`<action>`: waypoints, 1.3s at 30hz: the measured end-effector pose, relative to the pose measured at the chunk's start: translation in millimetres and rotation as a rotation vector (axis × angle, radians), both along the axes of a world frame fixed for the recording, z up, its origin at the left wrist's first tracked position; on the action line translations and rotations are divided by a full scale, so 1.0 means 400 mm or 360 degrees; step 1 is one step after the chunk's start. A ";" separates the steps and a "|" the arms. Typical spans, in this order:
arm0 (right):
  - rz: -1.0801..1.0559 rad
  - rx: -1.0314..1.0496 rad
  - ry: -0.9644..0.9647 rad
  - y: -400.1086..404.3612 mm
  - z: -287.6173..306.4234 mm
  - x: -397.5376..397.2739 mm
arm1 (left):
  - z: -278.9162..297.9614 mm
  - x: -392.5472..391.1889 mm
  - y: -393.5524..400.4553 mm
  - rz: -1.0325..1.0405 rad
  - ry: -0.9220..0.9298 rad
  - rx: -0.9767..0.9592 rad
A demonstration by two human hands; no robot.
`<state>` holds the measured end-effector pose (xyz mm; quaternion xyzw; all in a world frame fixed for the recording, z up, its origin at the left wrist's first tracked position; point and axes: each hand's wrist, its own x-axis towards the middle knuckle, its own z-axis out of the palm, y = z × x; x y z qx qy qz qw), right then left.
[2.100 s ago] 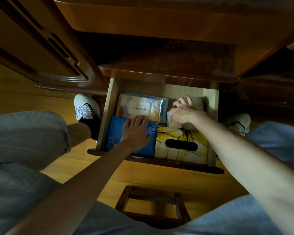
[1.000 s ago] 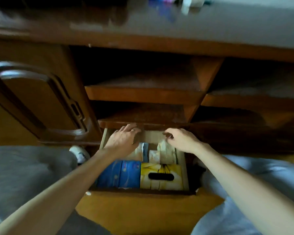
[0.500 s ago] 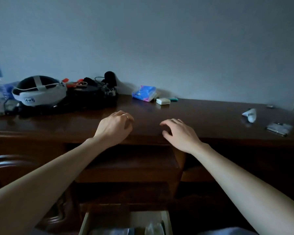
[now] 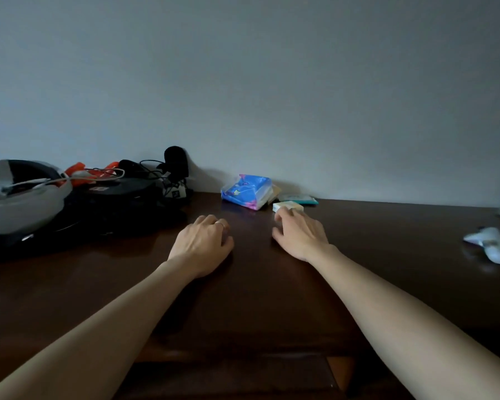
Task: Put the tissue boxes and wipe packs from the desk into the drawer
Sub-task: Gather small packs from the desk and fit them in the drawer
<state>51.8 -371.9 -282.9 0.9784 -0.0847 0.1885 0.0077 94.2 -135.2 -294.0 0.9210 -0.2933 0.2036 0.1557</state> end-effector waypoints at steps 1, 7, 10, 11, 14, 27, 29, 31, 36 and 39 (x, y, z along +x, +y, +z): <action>-0.0009 0.0077 -0.0017 -0.003 0.000 0.043 | 0.000 0.017 -0.009 0.0005 0.0004 -0.0003; -0.0047 0.0111 0.0115 0.056 -0.003 0.282 | -0.008 0.086 -0.024 0.0062 0.0133 -0.0095; -0.0225 0.0118 0.0088 0.064 -0.003 0.348 | -0.015 0.112 -0.010 0.0094 0.0268 -0.0236; -0.0215 0.0107 0.0044 0.059 -0.007 0.353 | -0.018 0.120 -0.006 0.0104 0.0274 -0.0278; 0.0112 0.0360 -0.0038 0.036 -0.010 0.332 | -0.020 0.139 0.000 0.0118 0.0040 -0.0294; -0.0288 0.0349 0.0323 -0.125 -0.014 0.266 | -0.019 0.188 -0.021 0.0067 0.0022 0.0060; -0.0237 0.0250 0.0288 -0.114 -0.005 0.283 | -0.020 0.186 -0.021 0.0049 0.0020 0.0057; -0.0194 0.0156 0.0193 -0.094 0.019 0.304 | -0.018 0.185 -0.022 0.0037 0.0034 0.0069; -0.0327 0.0138 0.0062 -0.062 0.057 0.405 | -0.025 0.187 -0.015 0.0062 -0.0024 0.0049; -0.0381 0.0218 0.0270 -0.068 0.044 0.475 | -0.029 0.194 -0.023 0.0085 -0.0061 0.0050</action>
